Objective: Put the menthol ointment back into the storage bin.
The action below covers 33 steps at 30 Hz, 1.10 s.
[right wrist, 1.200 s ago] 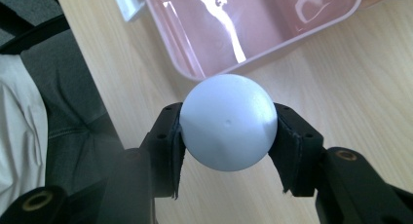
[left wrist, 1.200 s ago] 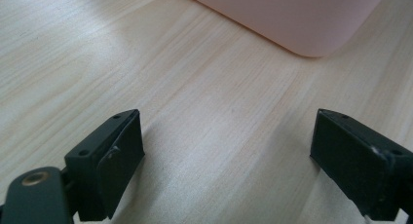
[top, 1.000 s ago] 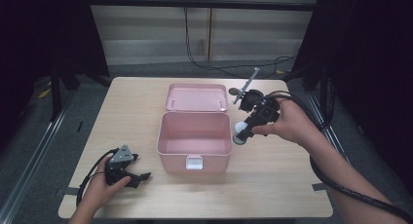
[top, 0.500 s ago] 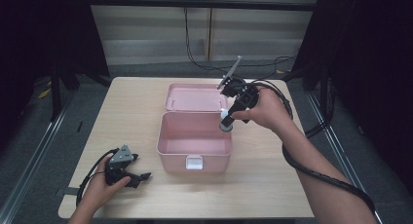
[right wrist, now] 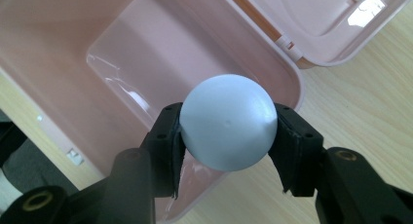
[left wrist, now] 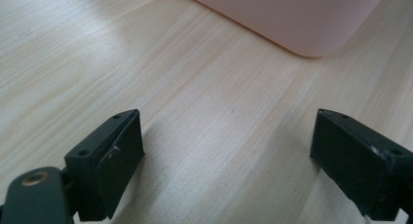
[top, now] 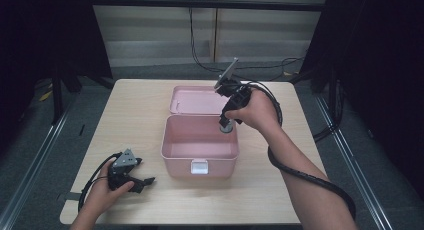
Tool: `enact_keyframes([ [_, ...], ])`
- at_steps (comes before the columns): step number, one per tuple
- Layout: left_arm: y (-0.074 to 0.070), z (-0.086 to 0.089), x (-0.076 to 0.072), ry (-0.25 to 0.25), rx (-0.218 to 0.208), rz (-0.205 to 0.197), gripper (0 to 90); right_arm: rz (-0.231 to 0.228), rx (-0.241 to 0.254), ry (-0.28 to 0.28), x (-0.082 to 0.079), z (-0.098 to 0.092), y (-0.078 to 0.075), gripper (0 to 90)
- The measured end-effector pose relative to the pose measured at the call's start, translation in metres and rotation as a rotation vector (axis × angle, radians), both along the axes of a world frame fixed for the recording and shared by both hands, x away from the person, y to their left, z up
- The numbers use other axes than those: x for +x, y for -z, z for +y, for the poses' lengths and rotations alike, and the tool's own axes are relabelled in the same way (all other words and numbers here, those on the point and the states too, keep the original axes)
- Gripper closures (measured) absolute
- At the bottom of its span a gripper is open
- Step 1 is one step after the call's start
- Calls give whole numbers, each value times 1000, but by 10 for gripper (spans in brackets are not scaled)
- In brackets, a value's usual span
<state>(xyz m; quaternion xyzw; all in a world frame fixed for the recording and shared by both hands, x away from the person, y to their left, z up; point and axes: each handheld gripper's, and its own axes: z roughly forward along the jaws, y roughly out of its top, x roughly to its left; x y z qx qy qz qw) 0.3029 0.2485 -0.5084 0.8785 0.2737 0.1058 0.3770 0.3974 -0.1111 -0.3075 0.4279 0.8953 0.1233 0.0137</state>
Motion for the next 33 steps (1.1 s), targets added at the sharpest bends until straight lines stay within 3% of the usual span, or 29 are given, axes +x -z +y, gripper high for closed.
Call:
enact_keyframes([
  [21, 0, 0, 0, 1, -2, 0, 114, 16, -9, 154, 17, 14, 21, 505],
  [33, 0, 0, 0, 1, -2, 0, 114, 36, -12, 178, 23, 22, 41, 505],
])
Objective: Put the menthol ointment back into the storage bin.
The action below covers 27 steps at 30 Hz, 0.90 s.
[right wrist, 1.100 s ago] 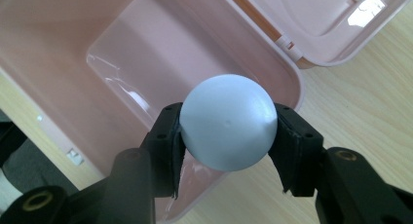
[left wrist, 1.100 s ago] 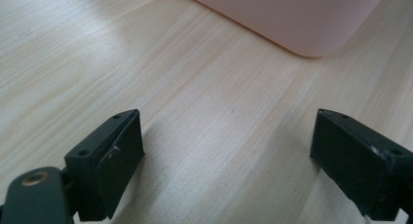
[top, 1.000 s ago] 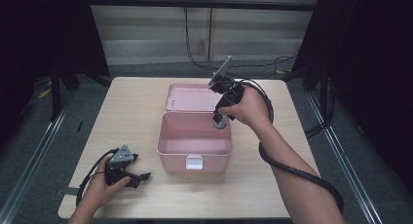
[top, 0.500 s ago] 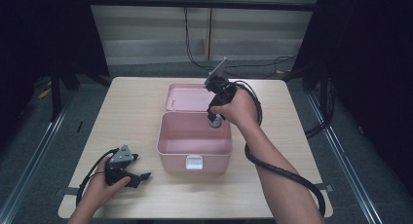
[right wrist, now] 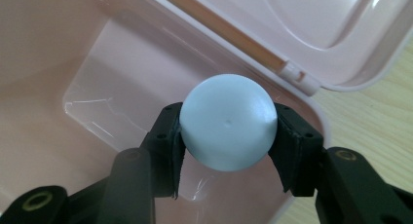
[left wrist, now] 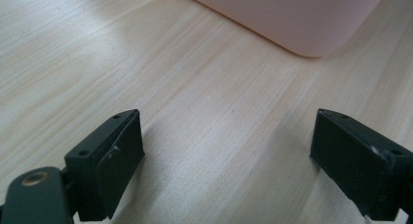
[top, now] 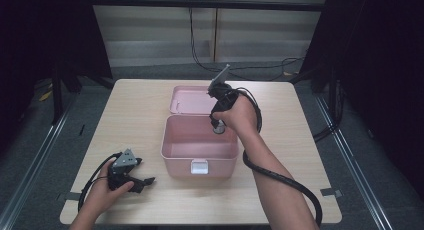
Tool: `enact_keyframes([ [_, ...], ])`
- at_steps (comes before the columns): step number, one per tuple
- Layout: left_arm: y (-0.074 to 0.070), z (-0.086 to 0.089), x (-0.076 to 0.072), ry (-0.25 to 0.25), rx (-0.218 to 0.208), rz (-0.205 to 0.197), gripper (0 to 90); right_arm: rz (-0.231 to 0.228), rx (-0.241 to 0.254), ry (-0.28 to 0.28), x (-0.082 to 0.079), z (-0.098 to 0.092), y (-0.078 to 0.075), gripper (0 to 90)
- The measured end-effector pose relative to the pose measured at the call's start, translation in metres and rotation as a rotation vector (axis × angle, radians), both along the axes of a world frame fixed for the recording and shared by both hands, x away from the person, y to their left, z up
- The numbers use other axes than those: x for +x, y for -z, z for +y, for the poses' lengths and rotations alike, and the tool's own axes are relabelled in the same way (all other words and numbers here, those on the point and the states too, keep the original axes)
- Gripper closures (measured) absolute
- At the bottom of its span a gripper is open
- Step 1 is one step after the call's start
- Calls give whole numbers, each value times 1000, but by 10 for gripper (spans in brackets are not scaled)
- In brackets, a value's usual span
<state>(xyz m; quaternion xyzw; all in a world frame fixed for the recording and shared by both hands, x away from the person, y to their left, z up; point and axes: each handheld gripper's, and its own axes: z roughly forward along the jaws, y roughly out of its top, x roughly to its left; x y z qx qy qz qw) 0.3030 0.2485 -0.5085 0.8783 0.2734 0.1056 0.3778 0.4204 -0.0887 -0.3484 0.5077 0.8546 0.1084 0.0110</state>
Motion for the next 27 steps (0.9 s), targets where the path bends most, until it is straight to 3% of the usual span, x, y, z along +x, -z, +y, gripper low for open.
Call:
enact_keyframes([
  [17, 0, 0, 0, 1, 1, 1, 114, -1, -8, 33, -1, 14, 29, 504],
  [27, 0, 0, 0, 1, -2, 1, 114, -1, -11, 39, -1, 15, 38, 503],
])
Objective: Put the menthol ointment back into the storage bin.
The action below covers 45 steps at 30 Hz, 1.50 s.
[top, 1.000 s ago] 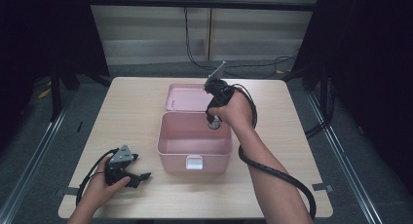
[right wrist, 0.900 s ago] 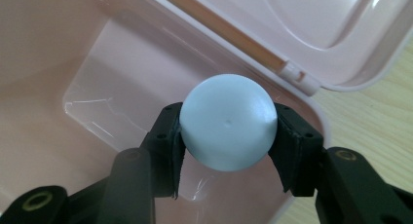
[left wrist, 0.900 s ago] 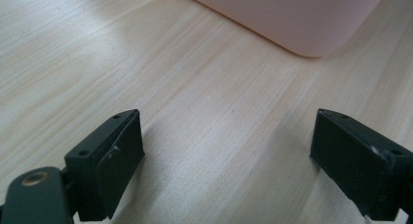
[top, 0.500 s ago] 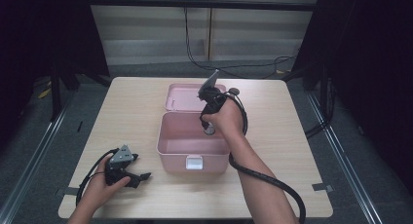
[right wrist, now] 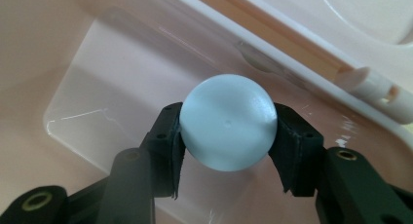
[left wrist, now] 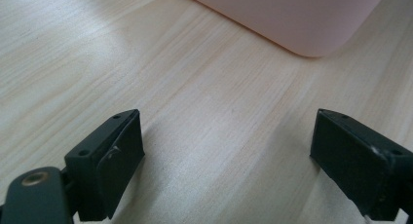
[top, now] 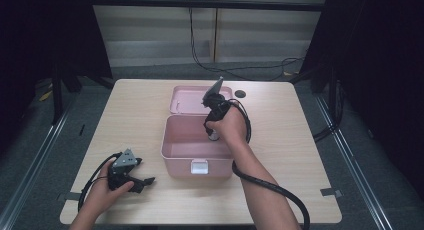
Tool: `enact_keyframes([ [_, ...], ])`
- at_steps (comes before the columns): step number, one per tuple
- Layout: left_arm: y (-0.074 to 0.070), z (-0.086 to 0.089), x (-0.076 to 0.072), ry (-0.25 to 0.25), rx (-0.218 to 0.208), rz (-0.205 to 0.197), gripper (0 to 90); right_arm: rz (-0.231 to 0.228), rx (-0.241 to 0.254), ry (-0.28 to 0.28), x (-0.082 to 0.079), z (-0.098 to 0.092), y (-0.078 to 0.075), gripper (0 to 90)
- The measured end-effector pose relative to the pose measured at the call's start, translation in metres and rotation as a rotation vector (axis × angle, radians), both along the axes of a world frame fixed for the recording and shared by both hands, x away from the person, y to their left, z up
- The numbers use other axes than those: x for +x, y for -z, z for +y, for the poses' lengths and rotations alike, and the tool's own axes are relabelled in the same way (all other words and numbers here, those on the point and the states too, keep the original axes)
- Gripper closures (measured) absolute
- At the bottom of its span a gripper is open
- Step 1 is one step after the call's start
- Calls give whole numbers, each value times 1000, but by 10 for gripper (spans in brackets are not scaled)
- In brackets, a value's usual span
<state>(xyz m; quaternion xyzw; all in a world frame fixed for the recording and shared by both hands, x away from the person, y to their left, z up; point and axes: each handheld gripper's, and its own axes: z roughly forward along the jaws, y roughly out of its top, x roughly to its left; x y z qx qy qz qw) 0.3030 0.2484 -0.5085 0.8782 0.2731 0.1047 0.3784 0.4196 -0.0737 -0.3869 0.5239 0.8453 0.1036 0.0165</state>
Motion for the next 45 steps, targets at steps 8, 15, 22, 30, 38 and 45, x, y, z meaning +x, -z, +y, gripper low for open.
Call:
enact_keyframes([
  [8, 0, 0, 0, -1, 2, 0, 114, 1, -5, -1, 0, 0, 7, 503],
  [15, 0, 0, 0, 0, 0, 0, 114, 0, -13, 0, 0, 1, 13, 503],
  [22, 0, 0, 0, -2, -3, -2, 114, -10, -26, -6, -2, -1, 20, 501],
  [30, 0, 0, 0, -2, -2, -2, 114, -6, -30, -4, -2, -4, 26, 500],
  [38, 0, 0, 0, -3, -2, -2, 114, -9, -37, -10, -3, -4, 32, 500],
  [45, 0, 0, 0, -3, -2, -3, 114, -5, -51, -9, -3, -3, 33, 499],
])
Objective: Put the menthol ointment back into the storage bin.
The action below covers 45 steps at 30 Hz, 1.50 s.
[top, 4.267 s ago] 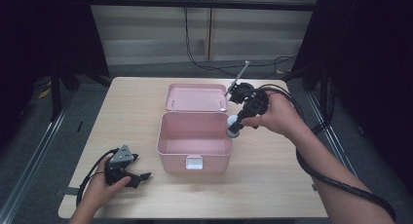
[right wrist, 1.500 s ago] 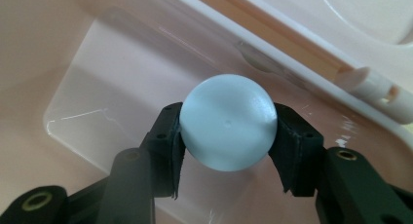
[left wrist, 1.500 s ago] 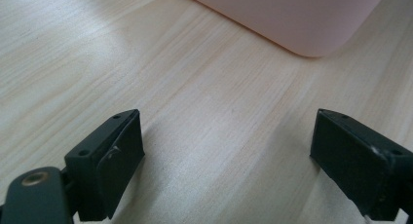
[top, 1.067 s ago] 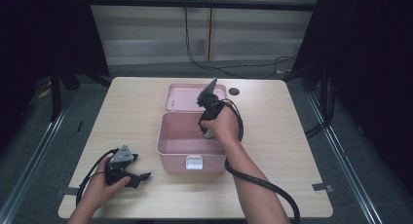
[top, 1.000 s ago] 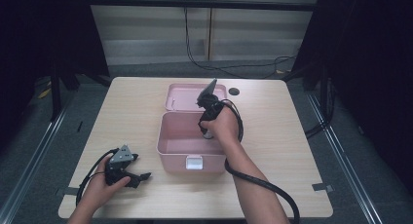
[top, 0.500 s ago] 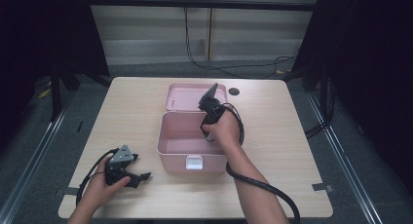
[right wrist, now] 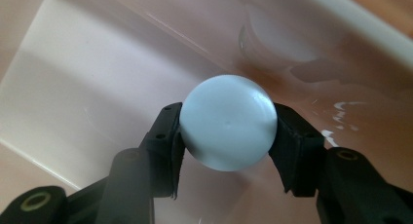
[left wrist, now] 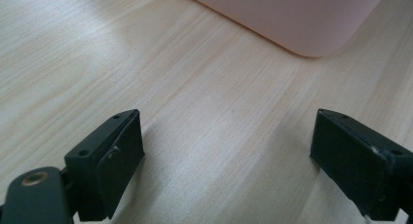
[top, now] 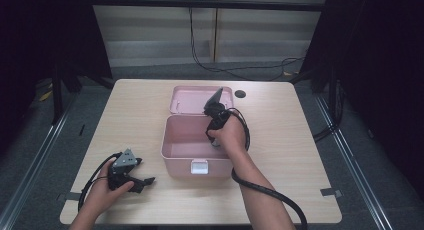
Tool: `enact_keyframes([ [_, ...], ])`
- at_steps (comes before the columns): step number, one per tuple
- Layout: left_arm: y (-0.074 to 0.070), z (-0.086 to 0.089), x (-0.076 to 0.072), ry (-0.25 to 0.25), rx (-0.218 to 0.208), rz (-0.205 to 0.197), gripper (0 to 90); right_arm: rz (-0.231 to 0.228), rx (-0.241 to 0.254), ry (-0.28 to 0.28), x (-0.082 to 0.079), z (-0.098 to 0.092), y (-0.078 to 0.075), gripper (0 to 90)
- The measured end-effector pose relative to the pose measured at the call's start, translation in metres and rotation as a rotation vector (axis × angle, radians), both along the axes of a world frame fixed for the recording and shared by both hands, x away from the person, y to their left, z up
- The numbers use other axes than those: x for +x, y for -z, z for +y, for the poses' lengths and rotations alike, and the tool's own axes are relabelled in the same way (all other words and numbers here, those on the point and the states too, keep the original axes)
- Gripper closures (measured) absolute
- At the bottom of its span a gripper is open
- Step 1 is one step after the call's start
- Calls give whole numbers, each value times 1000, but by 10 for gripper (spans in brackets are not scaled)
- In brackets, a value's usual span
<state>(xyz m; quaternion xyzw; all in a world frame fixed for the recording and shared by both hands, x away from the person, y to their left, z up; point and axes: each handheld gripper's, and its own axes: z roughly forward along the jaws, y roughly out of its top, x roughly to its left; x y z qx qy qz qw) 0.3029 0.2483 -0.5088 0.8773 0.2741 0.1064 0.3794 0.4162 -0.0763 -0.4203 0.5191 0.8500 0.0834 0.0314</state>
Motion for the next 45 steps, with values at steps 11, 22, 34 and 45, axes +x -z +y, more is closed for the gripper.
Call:
enact_keyframes([
  [11, 0, 0, 0, 0, 0, 0, 114, 10, -4, 14, 1, 1, 3, 498],
  [22, 0, 0, 0, 1, 0, 0, 114, 14, -15, 17, 2, 2, 4, 484],
  [34, 0, 0, 0, 0, 0, 0, 114, 29, -20, 9, 1, 4, 1, 463],
  [45, 0, 0, 0, 3, 2, 3, 114, 31, -6, 23, -3, 4, -11, 421],
])
